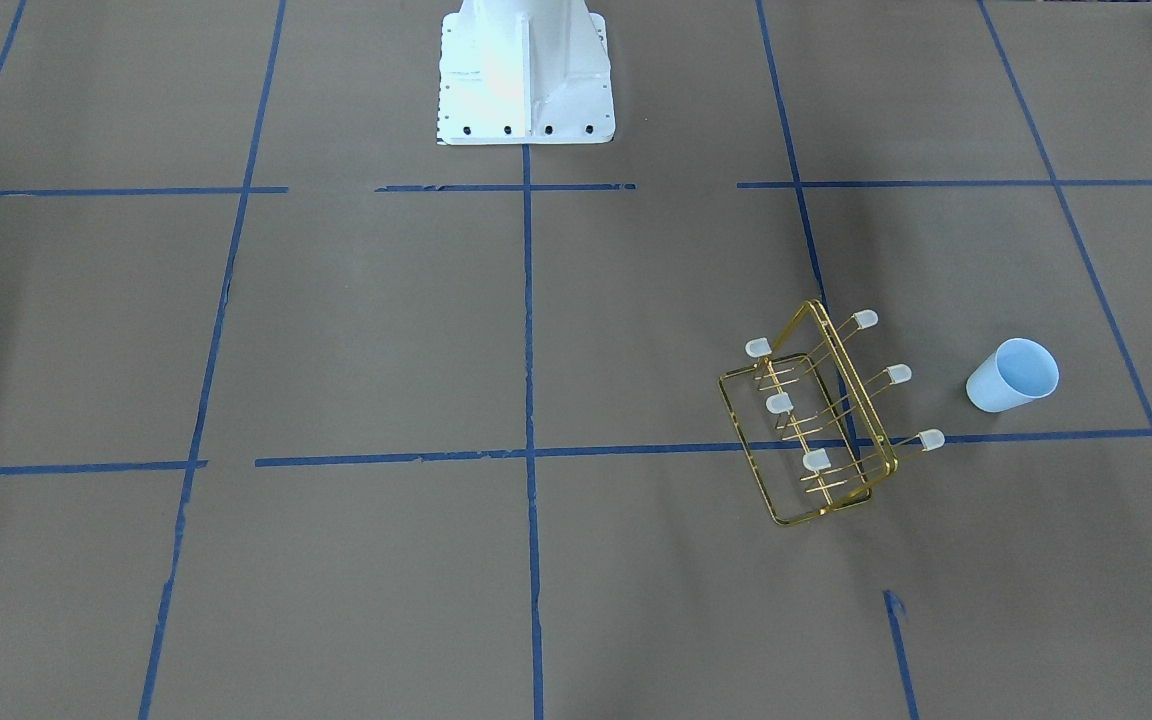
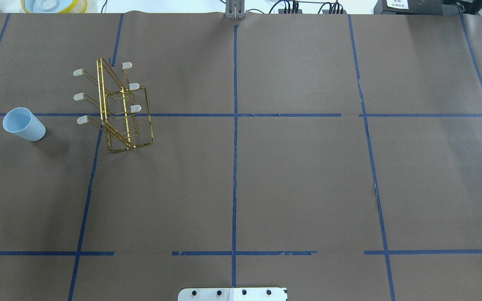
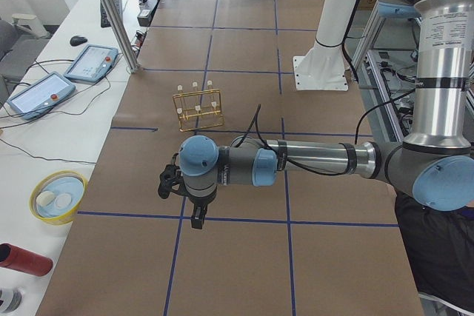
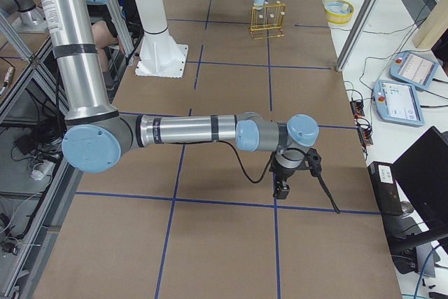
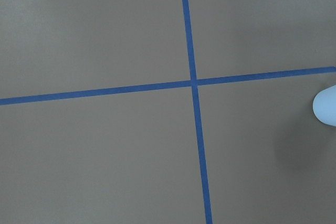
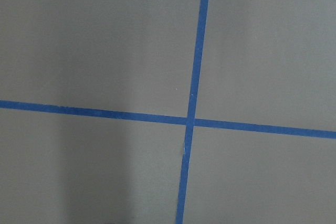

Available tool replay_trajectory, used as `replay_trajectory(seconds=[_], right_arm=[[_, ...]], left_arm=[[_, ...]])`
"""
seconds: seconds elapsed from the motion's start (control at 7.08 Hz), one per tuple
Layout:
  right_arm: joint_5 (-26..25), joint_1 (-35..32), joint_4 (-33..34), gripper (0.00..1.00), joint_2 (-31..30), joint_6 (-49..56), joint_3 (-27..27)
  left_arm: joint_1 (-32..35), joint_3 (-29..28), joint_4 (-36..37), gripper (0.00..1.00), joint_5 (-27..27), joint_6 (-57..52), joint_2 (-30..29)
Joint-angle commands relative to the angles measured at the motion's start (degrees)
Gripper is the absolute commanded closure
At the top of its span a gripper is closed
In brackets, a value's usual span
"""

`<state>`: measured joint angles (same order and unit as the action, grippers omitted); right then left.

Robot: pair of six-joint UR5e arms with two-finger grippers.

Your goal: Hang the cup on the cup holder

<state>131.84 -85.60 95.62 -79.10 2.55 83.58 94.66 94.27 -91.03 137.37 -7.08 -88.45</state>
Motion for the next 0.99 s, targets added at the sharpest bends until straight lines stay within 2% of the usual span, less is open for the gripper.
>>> replay_trajectory(seconds=[0.0, 0.14, 0.57, 0.85], right_arm=[[0.0, 0.0, 0.0, 0.00, 0.0, 0.0, 0.0], [0.0, 0.1, 0.0, 0.00, 0.0, 0.0, 0.0], [0.0, 0.0, 0.0, 0.00, 0.0, 0.0, 0.0], [0.0, 0.0, 0.0, 0.00, 0.0, 0.0, 0.0]], left_arm=[[-0.1, 0.2, -3.7, 0.00, 0.0, 4.8, -0.7], [-0.2, 0.2, -7.5, 0.00, -0.1, 8.1, -0.7], [-1.1, -1.6, -11.2, 0.00, -0.4, 8.7, -3.4], [-5.9, -2.1, -17.7, 0.00, -0.9, 17.3, -4.4]])
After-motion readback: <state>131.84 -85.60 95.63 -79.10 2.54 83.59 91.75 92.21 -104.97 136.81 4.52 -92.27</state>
